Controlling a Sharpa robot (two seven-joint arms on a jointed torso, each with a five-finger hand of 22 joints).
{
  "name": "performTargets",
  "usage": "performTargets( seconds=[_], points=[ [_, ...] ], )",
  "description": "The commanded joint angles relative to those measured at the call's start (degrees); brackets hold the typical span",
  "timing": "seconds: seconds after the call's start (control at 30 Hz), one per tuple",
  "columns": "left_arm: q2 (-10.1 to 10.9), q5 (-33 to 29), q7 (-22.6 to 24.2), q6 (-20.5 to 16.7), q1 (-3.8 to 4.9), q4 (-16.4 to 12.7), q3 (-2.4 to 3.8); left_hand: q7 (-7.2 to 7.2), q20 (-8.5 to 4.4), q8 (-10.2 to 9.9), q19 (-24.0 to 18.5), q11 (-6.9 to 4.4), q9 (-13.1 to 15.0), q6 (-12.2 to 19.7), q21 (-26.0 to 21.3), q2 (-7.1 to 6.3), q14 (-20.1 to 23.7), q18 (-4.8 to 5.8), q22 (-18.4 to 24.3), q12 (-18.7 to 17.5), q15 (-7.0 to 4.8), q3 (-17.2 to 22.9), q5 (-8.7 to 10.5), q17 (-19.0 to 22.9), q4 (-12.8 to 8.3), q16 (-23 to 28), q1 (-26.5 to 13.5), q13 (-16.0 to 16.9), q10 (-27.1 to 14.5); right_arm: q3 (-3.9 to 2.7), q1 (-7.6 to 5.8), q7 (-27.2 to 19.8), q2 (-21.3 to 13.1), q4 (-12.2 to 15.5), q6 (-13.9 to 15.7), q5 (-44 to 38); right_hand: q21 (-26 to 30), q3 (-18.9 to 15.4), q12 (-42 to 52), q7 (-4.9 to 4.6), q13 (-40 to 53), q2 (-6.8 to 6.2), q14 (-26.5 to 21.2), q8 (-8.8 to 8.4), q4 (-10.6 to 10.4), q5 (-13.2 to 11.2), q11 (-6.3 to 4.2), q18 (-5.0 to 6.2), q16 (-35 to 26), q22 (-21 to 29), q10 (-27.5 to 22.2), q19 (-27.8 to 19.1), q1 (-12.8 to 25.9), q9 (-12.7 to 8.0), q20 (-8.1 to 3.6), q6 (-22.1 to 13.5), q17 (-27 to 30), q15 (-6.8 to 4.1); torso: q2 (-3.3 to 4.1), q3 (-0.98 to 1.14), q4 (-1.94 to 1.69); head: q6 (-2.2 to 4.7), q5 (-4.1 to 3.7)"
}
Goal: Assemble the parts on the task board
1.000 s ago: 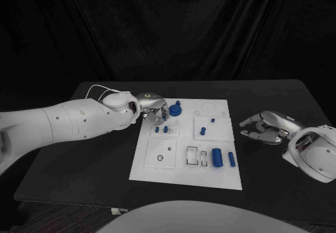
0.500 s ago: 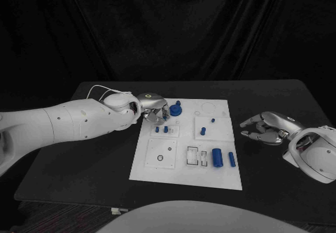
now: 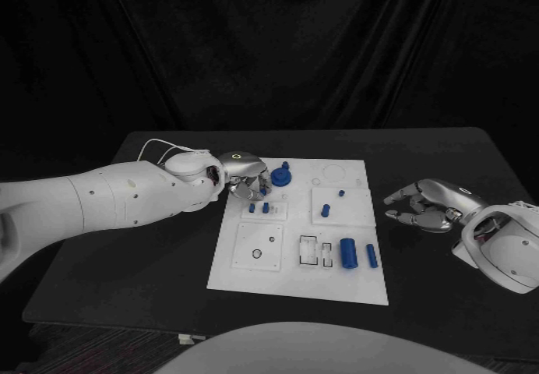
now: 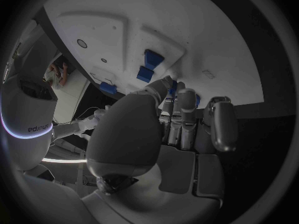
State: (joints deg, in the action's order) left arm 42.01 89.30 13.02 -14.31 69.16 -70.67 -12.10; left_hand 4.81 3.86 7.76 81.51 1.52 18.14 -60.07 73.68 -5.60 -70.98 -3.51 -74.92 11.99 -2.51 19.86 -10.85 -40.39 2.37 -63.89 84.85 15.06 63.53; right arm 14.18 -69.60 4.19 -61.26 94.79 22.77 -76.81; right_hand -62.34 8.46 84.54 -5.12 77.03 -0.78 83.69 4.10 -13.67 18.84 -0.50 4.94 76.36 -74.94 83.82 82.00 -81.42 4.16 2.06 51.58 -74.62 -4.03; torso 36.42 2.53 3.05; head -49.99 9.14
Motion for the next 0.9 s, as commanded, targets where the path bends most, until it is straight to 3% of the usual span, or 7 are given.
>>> performTargets(
  seconds=[0.03,0.33,0.53,0.67,0.9],
  points=[
    [0.0,0.1,0.4,1.8,-0.36,-0.5,-0.23,-0.38,-0.02,-0.3,-0.5,0.09,0.0,0.2,-0.6,-0.28,0.8,-0.31,-10.0,-0.3,0.09,0.0,0.56,0.7,0.0,0.6,-0.5,0.1,-0.3,-0.02,0.12,0.6,0.0,0.1,-0.4,-0.1,0.2,0.3,-0.2,-0.12,7.2,0.02,3.3,-0.01,0.1,0.3,-0.10,0.11,-0.3,-8.3,2.1,-0.3,-0.7,-0.1,0.08,0.5,0.1,-0.22,0.03,-0.02,0.05,-0.01,0.12],
    [0.2,0.1,-0.7,2.0,-0.36,-0.8,-0.23,-0.74,0.11,-1.2,-1.2,0.04,-0.3,1.6,-1.7,-0.46,1.9,-0.49,-9.8,-1.1,0.13,-0.2,2.15,2.3,0.3,1.6,-1.2,0.2,-1.5,-0.02,0.13,0.6,-0.1,0.1,-0.5,-0.1,0.2,0.3,-0.2,-0.12,7.2,0.02,3.3,-0.01,0.1,0.3,-0.10,0.11,-0.3,-8.3,2.1,-0.3,-0.7,-0.1,0.08,0.5,0.1,-0.22,0.01,-0.02,0.04,-0.01,0.19],
    [0.3,0.1,-1.5,1.0,-0.37,-0.6,-0.23,-2.69,0.46,-4.1,-2.0,1.13,-1.6,7.3,-3.3,-1.33,3.0,-0.75,-9.4,-3.1,0.80,-0.2,3.13,3.9,0.8,2.5,-2.0,0.1,-5.1,-0.02,0.13,0.6,-0.2,0.2,-0.5,-0.1,0.3,0.4,-0.2,-0.13,7.1,0.02,3.3,-0.01,0.1,0.3,-0.09,0.12,-0.3,-8.3,2.0,-0.4,-0.8,-0.1,0.08,0.5,0.1,-0.22,0.00,0.00,0.03,-0.01,0.18],
    [0.3,0.1,-1.7,-0.4,-0.37,-0.5,-0.23,-4.08,0.92,-4.2,-2.4,1.80,-2.7,11.8,-4.0,-1.87,3.4,-0.85,-9.2,-3.6,1.27,-0.8,4.56,4.3,1.5,2.5,-3.0,0.3,-7.7,-0.02,0.13,0.6,-0.3,0.3,-0.4,-0.1,0.2,0.4,-0.3,-0.13,7.1,-0.01,3.3,-0.02,0.2,0.3,-0.09,0.12,-0.3,-8.3,2.0,-0.4,-0.8,-0.1,0.08,0.5,0.1,-0.22,0.00,0.00,0.02,-0.01,0.28],
    [1.4,0.1,-0.6,-5.5,-0.36,-0.4,-0.22,-5.17,1.35,-4.0,-2.1,2.23,-3.7,15.1,-3.8,-2.35,3.4,-0.80,-9.3,-3.0,1.53,-2.8,5.91,4.6,2.5,2.3,-4.4,1.2,-10.0,-0.02,0.10,0.5,-0.6,0.7,0.3,-0.1,0.4,0.4,-0.5,-0.13,6.9,-0.23,3.3,-0.06,0.2,0.2,-0.08,0.15,-0.4,-8.3,1.8,-0.4,-0.8,-0.1,0.08,0.4,0.2,-0.21,-0.01,-0.01,0.10,-0.01,0.27]
  ],
)
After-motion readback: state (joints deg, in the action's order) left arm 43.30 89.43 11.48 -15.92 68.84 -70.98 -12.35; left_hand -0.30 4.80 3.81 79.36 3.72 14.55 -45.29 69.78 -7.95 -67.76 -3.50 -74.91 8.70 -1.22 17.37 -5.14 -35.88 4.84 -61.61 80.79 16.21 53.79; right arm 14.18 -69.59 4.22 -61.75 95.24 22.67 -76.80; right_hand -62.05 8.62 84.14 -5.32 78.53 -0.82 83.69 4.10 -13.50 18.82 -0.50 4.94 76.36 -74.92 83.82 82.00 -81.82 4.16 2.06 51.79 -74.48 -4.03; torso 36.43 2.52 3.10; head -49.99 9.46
